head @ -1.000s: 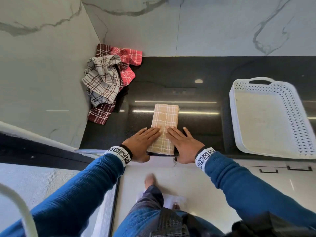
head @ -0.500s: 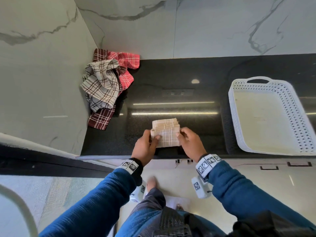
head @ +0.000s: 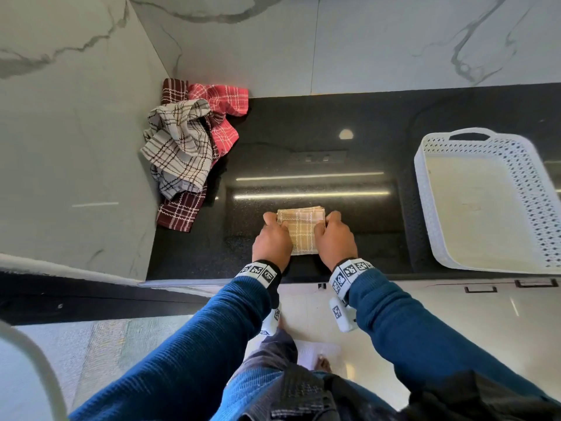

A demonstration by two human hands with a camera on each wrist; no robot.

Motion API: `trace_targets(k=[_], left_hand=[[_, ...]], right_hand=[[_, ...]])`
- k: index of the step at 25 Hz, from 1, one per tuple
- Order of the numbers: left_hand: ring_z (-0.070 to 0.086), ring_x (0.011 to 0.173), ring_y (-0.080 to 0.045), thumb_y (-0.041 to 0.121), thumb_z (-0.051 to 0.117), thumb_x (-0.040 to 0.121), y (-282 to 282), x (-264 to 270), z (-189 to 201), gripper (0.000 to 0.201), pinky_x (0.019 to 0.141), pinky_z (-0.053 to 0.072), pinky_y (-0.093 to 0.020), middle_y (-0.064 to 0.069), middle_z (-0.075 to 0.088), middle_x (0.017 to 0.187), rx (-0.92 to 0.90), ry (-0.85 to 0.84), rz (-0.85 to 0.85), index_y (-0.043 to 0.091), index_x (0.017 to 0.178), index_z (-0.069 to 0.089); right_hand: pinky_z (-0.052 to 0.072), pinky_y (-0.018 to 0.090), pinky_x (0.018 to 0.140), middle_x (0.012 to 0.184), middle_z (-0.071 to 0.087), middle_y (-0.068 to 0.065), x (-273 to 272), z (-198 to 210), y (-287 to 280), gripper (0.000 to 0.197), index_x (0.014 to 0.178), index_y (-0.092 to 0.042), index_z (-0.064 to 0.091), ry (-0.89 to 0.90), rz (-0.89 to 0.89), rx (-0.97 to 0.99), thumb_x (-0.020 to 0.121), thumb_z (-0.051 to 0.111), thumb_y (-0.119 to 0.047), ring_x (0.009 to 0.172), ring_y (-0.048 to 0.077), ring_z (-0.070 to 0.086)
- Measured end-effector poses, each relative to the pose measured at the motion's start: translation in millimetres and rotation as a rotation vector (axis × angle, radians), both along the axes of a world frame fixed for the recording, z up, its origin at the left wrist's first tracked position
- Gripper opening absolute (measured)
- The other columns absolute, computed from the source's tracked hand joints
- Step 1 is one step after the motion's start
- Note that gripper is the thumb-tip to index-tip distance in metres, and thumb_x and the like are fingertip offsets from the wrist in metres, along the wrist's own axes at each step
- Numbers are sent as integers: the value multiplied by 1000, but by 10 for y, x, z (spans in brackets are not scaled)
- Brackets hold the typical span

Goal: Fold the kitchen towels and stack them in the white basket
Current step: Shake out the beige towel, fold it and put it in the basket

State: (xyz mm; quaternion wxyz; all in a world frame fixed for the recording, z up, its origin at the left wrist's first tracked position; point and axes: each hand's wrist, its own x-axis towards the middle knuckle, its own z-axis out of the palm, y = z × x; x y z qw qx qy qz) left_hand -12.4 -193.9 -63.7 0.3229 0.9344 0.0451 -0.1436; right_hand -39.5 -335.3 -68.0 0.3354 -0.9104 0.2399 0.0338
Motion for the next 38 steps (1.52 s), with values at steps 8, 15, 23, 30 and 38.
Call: trace_targets(k=[8,15,23,30,38], left_hand=[[14,155,-32,32,38,105,199,-142,-197,64,124,24,-52,-12,13,170,384,-384,-568,10,161,16],[-1,158,-26,41,21,111,245,40,-259,63,128,12,-48,-4,-7,172,335,-197,-652,14,163,0],[45,139,-31,30,63,96,220,3,-128,75,113,43,-49,-16,40,154,-225,115,4,5,156,25],[74,96,-25,21,70,93,-102,119,242,23,73,61,-34,-12,75,110,-706,485,353,10,112,65],[69,116,-28,37,50,106,-1322,-162,901,39,98,56,-46,-12,72,125,-1047,531,9,12,134,61]], right_hand=[[10,62,124,171,0,15,-197,-141,111,75,162,-6,10,-45,590,-517,98,42,-31,158,30,-1],[8,51,128,172,-6,7,66,-138,-65,84,163,-10,-1,90,604,-299,100,39,-48,158,21,-7],[52,46,95,119,64,11,-83,-26,-184,34,124,-11,61,97,24,194,95,56,-28,114,30,61],[57,37,67,87,72,5,-19,199,-390,23,96,-13,72,156,31,410,93,61,-33,77,22,68],[60,47,88,106,77,16,-465,808,-1856,26,114,-6,73,-117,-104,934,96,69,-25,100,34,74]])
